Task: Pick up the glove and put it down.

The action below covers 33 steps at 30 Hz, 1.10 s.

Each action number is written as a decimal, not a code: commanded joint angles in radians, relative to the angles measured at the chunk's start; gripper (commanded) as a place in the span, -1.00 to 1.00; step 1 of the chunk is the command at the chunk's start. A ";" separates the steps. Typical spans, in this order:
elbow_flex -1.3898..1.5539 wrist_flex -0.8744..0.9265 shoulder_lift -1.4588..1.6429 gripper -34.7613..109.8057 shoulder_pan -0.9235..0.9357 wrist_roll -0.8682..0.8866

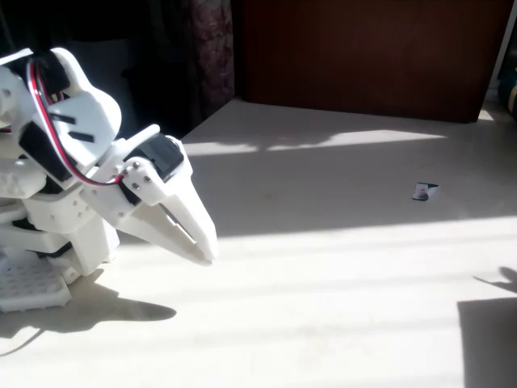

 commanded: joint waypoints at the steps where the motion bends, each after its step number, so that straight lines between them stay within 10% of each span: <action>1: -0.003 0.008 0.009 -0.52 0.000 -0.008; 33: 0.110 -0.003 0.011 -0.52 0.011 -0.008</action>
